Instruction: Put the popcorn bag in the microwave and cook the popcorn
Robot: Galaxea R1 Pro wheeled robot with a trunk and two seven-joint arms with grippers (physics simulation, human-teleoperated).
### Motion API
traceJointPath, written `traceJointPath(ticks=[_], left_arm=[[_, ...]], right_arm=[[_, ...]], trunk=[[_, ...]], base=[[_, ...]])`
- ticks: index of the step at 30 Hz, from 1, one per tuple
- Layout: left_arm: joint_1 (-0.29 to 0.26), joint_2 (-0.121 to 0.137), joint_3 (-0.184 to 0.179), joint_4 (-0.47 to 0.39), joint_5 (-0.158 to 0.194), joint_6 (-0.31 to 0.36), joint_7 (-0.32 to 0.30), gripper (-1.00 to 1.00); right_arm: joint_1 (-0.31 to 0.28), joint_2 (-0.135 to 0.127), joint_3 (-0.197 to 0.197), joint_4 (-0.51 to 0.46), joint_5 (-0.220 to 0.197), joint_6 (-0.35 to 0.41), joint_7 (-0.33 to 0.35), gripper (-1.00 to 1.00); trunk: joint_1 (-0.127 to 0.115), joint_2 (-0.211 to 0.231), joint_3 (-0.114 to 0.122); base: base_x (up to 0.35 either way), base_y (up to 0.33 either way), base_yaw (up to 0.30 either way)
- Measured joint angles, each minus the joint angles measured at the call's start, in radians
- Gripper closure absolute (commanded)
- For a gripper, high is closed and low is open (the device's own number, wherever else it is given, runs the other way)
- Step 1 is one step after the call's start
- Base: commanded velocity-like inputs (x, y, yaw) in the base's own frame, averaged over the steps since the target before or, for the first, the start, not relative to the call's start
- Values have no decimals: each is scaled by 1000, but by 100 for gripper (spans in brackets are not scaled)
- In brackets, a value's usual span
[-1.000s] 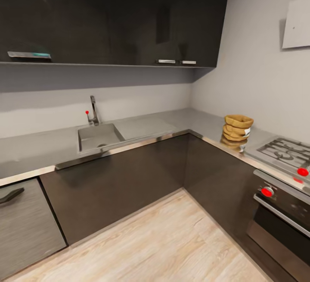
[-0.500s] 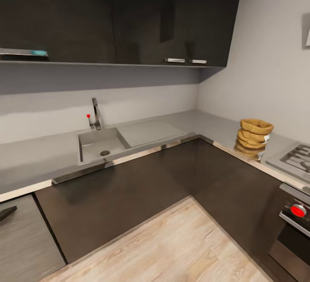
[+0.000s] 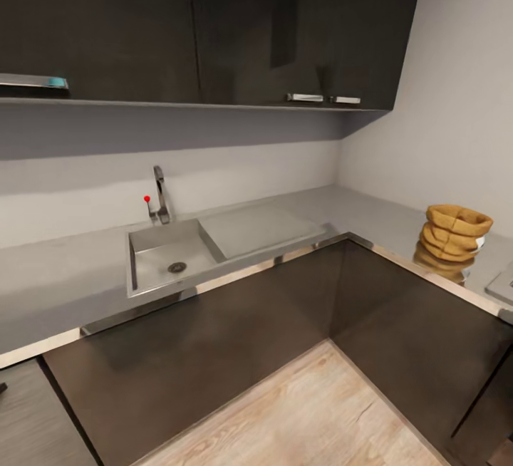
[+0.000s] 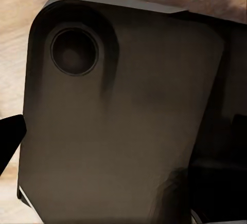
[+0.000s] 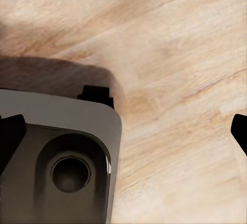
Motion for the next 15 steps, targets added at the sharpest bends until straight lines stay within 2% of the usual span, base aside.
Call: traceJointPath(ticks=[15], left_arm=[[0, 0, -1, 1, 0, 0, 0, -100]], right_arm=[[0, 1, 0, 1, -1, -2, 4, -100]], trunk=[[0, 0, 0]], base=[[310, 155, 0]])
